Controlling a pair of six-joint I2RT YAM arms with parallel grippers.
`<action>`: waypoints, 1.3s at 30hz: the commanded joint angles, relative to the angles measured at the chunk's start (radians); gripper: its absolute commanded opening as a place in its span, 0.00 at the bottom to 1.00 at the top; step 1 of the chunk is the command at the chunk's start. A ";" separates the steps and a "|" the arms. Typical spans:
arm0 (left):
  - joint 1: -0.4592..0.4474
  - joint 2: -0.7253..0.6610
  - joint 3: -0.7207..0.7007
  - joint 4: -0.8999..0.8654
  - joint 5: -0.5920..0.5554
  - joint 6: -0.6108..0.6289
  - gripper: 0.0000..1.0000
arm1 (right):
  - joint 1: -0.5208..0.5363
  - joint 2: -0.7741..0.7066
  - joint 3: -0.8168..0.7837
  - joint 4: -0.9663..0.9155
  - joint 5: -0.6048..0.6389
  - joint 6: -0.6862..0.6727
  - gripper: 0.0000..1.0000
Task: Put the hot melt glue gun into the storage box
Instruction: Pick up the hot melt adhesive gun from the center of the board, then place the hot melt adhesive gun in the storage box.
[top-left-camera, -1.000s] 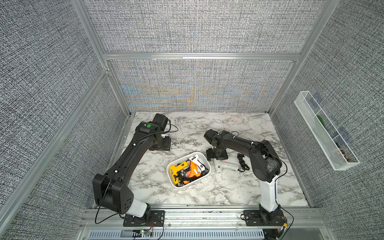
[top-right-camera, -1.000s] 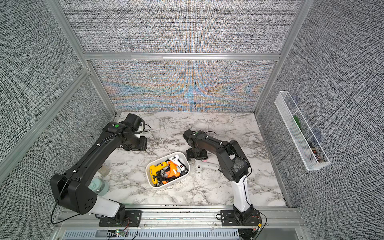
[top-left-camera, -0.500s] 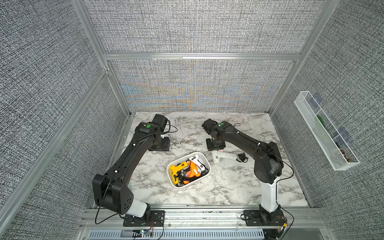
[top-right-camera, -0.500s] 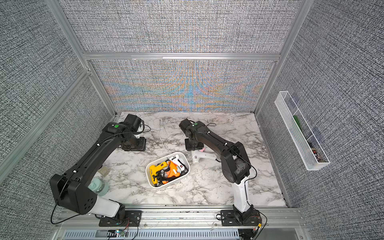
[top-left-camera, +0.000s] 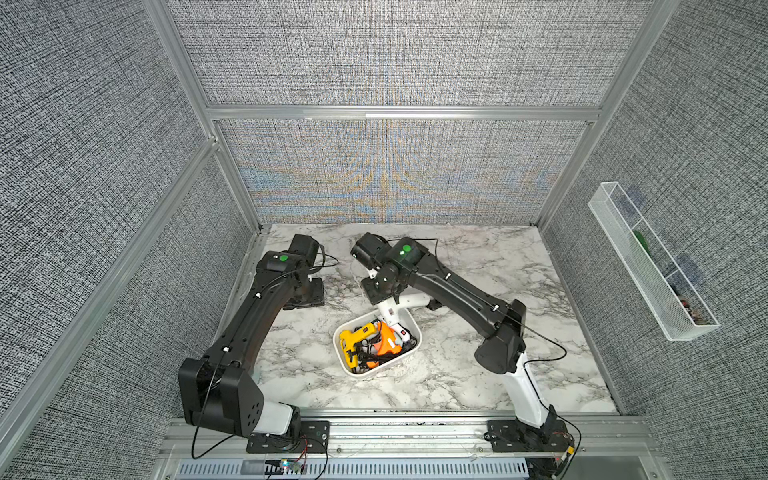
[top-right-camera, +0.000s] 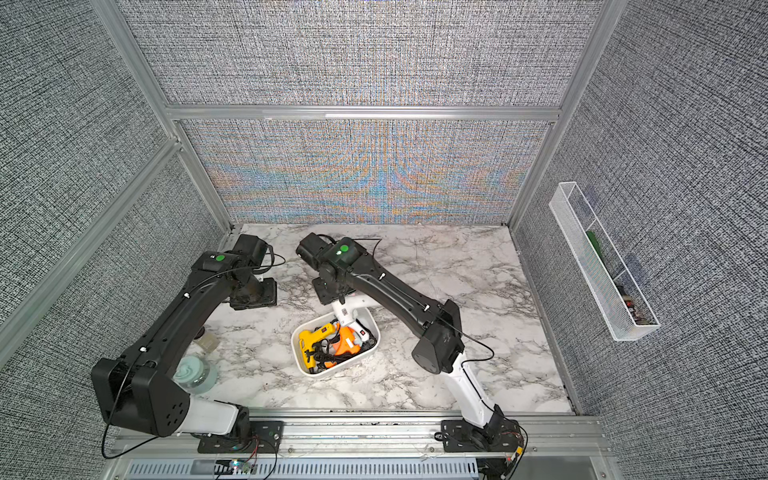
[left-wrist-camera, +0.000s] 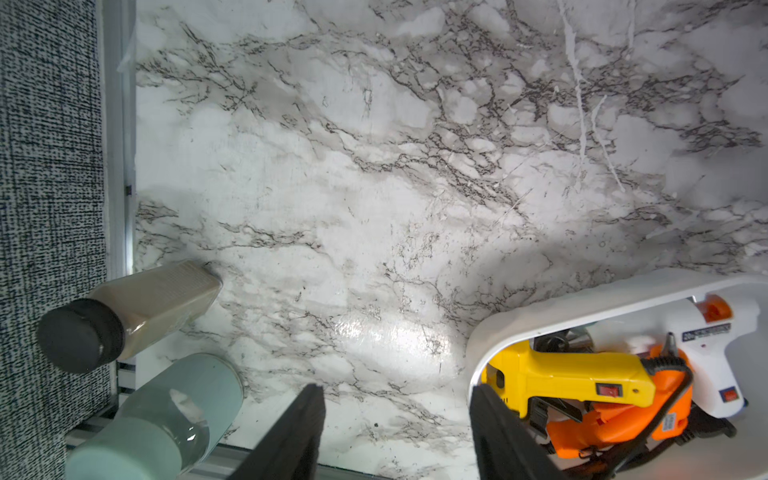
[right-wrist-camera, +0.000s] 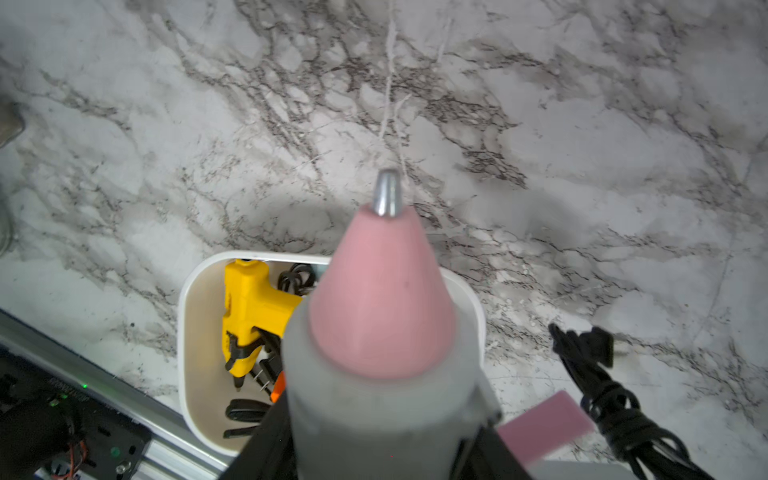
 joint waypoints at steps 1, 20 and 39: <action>0.006 -0.012 -0.010 0.004 -0.019 -0.012 0.62 | 0.054 0.013 0.055 0.000 0.010 -0.101 0.00; 0.048 -0.132 -0.149 -0.015 -0.076 -0.047 0.62 | 0.196 -0.079 0.085 0.115 -0.105 -0.026 0.00; 0.007 -0.301 -0.169 -0.063 -0.028 -0.071 0.62 | 0.193 0.057 -0.190 0.231 0.036 0.170 0.00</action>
